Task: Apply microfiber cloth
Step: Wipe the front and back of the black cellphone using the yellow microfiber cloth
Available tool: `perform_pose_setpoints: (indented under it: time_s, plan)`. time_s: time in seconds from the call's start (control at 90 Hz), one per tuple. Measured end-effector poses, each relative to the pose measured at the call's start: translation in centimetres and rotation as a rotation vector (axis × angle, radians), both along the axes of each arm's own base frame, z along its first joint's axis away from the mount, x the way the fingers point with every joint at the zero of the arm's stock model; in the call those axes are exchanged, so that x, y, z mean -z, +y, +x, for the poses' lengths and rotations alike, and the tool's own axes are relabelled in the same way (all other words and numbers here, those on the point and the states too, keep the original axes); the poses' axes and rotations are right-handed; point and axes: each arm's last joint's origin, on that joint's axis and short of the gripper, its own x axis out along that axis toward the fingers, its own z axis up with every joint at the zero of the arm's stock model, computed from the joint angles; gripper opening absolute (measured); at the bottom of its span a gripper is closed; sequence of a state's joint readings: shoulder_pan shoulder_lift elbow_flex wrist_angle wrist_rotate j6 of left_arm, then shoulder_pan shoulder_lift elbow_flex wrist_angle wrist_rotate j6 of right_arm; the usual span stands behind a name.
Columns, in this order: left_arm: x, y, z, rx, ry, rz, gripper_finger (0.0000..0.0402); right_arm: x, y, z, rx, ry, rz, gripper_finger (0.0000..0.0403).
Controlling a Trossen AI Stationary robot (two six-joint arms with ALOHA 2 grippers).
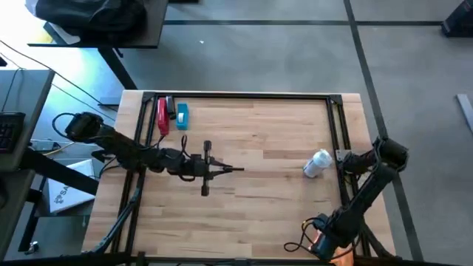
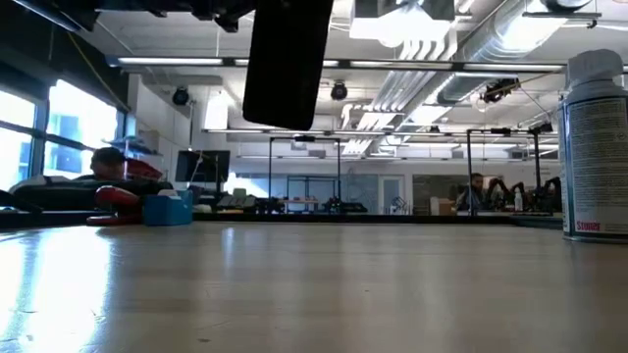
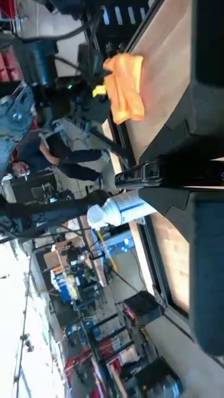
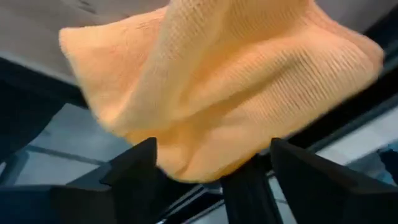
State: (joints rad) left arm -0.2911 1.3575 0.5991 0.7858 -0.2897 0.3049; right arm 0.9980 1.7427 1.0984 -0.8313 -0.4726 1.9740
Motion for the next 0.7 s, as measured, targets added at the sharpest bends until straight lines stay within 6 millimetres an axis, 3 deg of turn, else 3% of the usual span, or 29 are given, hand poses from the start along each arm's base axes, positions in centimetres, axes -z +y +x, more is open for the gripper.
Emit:
perform_pose_setpoints:
  time_s: [0.2,0.389,0.522,0.7]
  plan:
    - [0.1,0.3,0.1,-0.013,0.006,0.013,0.0017,3.4,-0.2,-0.2,-0.033,-0.045,0.063,0.0307]
    - [-0.7,1.1,-0.1,-0.013,-0.026,-0.244,0.0017,4.9,-1.5,0.1,-0.055,-0.041,0.092,0.0286]
    - [-1.2,1.7,-0.2,0.053,-0.035,-0.426,0.0017,4.9,-2.4,1.1,-0.086,-0.058,0.080,0.0221]
    - [-0.9,2.1,-0.5,0.155,-0.030,-0.557,0.0017,4.1,-2.9,2.9,-0.135,-0.152,0.060,0.0073]
